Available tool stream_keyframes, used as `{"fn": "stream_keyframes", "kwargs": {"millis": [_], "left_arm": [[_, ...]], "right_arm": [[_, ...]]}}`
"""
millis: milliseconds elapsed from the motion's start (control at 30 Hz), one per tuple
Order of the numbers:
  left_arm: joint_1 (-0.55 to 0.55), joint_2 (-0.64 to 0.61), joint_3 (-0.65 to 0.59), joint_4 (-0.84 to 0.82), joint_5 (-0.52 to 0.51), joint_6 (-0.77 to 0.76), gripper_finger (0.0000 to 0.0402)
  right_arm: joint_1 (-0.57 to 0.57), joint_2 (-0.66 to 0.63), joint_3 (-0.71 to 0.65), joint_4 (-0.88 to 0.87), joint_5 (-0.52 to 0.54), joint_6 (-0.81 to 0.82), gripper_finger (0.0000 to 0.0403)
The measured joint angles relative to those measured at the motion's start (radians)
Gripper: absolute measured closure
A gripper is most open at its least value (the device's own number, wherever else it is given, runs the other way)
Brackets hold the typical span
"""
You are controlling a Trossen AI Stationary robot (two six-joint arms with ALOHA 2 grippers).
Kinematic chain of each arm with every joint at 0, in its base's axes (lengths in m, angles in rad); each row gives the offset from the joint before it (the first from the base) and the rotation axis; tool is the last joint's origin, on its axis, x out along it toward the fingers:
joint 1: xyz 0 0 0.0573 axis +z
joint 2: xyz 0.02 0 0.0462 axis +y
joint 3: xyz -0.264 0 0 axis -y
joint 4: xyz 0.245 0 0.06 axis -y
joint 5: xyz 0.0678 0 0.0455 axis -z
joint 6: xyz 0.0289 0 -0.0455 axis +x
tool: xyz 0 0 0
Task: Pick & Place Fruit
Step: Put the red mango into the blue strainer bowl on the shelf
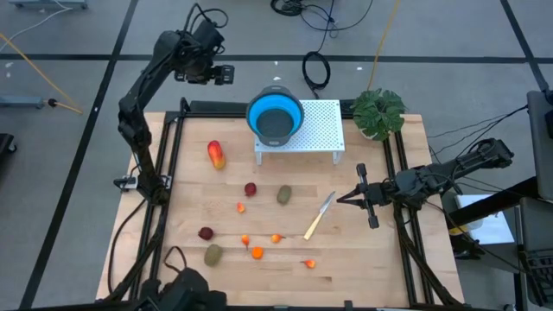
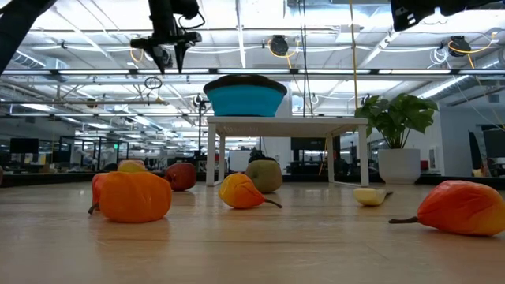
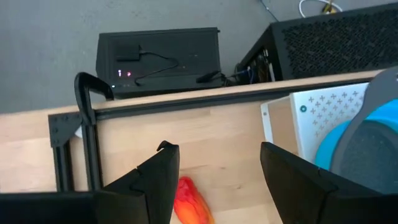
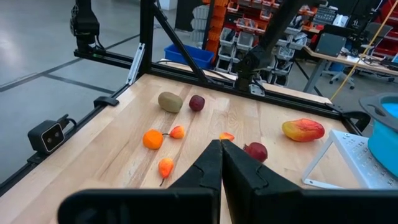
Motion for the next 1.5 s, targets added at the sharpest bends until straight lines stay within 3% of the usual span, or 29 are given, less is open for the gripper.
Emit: {"fn": "stream_keyframes", "kwargs": {"millis": [233, 700, 967, 1200, 1500], "left_arm": [[-0.057, -0.001, -0.044, 0.0, -0.073, -0.008, 0.0177], [-0.062, -0.016, -0.378, 0.001, -0.05, -0.017, 0.0177], [-0.077, -0.226, -0.637, 0.167, -0.052, -0.049, 0.0177], [-0.157, -0.421, -0.886, 0.239, -0.044, -0.165, 0.0176], [-0.221, -0.498, -1.162, 0.492, -0.038, -0.358, 0.0176]], "right_arm": [[0.0, 0.0, 0.0, -0.041, 0.0, 0.0, 0.0403], [0.0, 0.0, 0.0, -0.036, -0.003, 0.0, 0.0403], [0.0, 0.0, 0.0, -0.035, -0.004, 0.0, 0.0403], [0.0, 0.0, 0.0, -0.035, -0.003, 0.0, 0.0403], [0.0, 0.0, 0.0, -0.034, -0.003, 0.0, 0.0403]]}}
